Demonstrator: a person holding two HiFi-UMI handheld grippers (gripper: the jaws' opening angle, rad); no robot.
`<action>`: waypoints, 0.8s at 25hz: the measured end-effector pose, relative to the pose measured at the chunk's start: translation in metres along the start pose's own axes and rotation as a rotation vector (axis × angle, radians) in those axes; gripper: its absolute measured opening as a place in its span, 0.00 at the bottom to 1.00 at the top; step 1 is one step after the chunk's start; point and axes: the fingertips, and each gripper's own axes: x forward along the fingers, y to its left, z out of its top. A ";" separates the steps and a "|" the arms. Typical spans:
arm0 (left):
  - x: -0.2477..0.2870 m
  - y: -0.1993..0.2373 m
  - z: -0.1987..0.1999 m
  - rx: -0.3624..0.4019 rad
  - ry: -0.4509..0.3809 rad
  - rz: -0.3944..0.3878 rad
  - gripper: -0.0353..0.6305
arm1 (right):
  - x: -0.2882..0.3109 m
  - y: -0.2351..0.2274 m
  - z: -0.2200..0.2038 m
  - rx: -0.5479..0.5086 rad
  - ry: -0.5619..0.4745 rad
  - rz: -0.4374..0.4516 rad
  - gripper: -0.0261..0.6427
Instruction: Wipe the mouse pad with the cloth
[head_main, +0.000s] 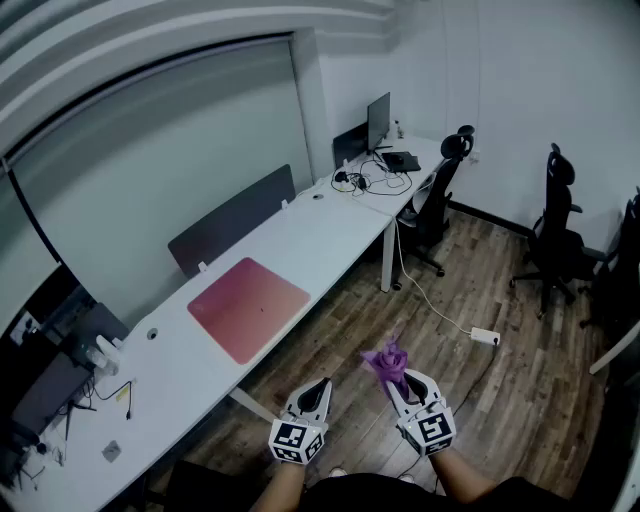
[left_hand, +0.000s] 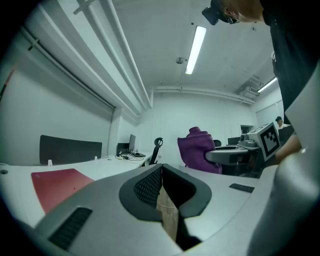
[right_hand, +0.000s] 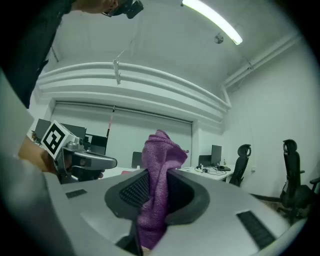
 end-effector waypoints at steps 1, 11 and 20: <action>0.000 0.003 0.001 0.001 -0.002 0.000 0.09 | 0.003 0.001 0.001 0.002 -0.004 0.000 0.19; -0.002 0.028 -0.002 -0.009 0.000 -0.003 0.09 | 0.026 0.012 0.003 0.017 -0.009 -0.006 0.19; -0.014 0.066 -0.005 -0.017 -0.005 0.001 0.09 | 0.058 0.033 0.003 0.028 -0.009 -0.004 0.20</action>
